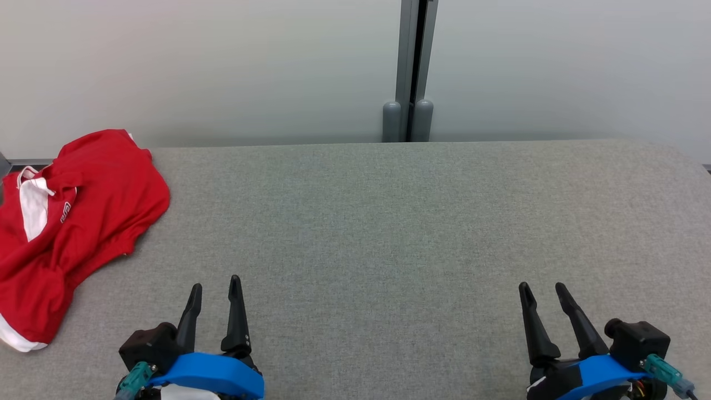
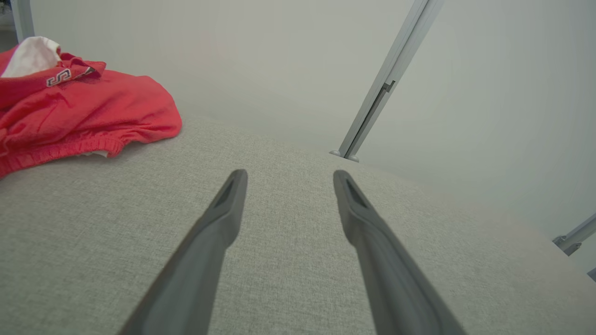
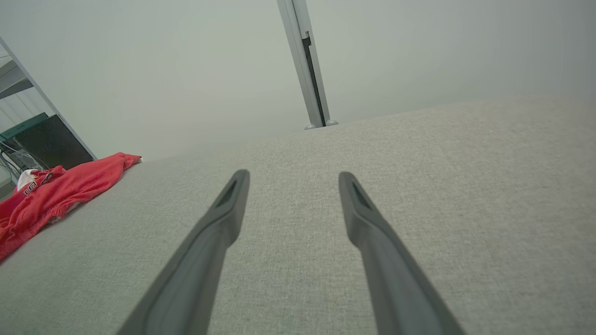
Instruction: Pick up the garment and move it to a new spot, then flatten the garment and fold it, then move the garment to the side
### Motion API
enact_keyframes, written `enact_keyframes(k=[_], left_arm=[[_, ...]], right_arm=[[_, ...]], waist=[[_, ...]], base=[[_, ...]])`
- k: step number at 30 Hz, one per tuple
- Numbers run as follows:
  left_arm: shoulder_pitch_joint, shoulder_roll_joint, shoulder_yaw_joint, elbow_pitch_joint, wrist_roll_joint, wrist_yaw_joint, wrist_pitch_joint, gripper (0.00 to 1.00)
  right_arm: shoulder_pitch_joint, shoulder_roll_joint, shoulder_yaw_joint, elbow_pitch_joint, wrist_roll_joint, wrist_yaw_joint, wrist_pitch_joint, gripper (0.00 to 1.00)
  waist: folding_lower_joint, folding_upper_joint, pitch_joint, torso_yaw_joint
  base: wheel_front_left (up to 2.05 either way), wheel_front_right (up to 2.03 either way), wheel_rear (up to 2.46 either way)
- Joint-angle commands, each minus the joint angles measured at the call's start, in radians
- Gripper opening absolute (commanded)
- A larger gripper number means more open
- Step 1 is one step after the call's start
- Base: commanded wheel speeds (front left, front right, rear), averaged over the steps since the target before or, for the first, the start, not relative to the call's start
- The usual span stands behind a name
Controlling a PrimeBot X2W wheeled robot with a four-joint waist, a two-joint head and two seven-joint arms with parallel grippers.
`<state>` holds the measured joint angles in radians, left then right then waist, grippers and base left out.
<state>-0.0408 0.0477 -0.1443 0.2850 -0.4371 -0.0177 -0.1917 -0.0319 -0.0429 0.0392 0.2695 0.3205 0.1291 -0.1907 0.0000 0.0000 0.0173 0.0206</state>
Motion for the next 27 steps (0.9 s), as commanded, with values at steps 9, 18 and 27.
enact_keyframes(k=[9, 18, 27], left_arm=[[-0.004, 0.004, -0.01, 0.023, 0.076, 0.008, -0.027, 1.0], [0.005, 0.003, -0.017, 0.06, 0.122, 0.008, -0.043, 1.0], [0.011, 0.003, -0.02, 0.096, 0.162, 0.011, -0.06, 1.0]], right_arm=[[0.007, -0.01, 0.005, 0.011, -0.102, 0.002, -0.029, 1.0], [0.019, -0.01, 0.012, 0.017, -0.16, 0.002, -0.044, 1.0], [0.021, -0.011, 0.018, 0.03, -0.213, 0.002, -0.061, 1.0]], waist=[[0.0, 0.0, -0.005, 0.001], [0.0, 0.0, -0.012, 0.002], [0.0, 0.0, -0.022, 0.003]], base=[[0.0, 0.0, 0.0], [0.0, 0.0, 0.0], [0.0, 0.0, 0.0]])
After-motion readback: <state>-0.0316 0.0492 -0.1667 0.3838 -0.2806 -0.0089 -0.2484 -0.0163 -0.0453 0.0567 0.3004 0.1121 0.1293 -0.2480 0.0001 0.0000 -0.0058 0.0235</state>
